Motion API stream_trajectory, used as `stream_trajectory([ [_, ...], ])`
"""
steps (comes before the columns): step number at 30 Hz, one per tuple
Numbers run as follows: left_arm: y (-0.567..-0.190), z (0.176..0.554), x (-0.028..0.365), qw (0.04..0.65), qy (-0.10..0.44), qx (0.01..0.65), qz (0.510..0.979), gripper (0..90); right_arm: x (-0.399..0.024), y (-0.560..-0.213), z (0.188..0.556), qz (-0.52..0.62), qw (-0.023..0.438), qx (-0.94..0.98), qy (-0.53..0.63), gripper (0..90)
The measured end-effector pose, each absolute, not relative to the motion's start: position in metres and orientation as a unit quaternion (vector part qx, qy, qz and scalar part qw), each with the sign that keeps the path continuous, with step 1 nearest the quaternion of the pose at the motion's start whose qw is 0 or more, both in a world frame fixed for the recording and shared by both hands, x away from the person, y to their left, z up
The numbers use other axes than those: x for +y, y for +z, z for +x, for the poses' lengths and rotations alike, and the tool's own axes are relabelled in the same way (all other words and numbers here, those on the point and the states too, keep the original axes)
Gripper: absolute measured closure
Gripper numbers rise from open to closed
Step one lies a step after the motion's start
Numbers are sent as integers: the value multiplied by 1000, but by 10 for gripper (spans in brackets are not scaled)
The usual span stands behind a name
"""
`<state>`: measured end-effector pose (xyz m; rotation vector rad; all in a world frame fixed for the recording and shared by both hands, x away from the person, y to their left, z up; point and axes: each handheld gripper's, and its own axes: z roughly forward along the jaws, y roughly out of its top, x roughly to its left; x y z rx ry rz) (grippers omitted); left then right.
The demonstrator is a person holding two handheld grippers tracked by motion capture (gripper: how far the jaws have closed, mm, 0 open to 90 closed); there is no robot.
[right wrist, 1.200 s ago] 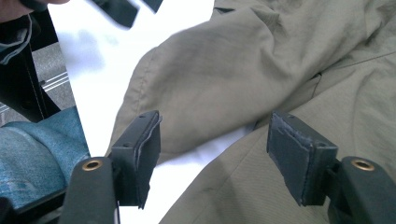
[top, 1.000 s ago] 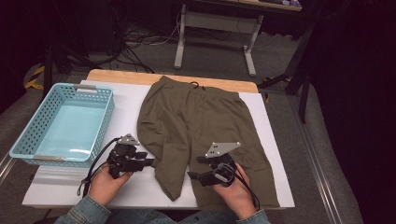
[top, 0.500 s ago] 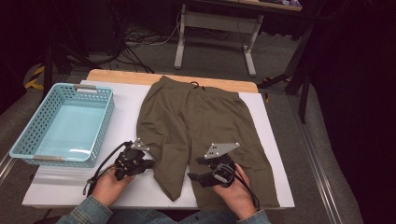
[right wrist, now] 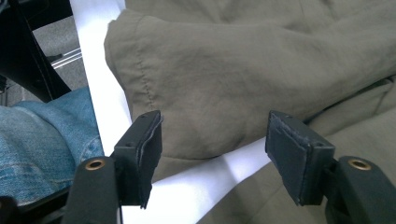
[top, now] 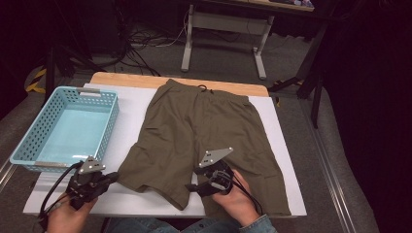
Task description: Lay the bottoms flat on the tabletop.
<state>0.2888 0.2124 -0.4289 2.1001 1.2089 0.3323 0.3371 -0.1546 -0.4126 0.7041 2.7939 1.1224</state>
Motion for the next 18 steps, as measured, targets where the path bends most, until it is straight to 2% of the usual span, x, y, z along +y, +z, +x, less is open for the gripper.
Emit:
stream_trajectory([
  [9, -437, 287, 224, 292, 152, 507, 797, 884, -151, -421, 339, 225, 10, 911, 346, 381],
  [18, -436, 287, 228, 312, 139, 505, 792, 882, -139, -433, 341, 225, 1, 916, 332, 392],
])
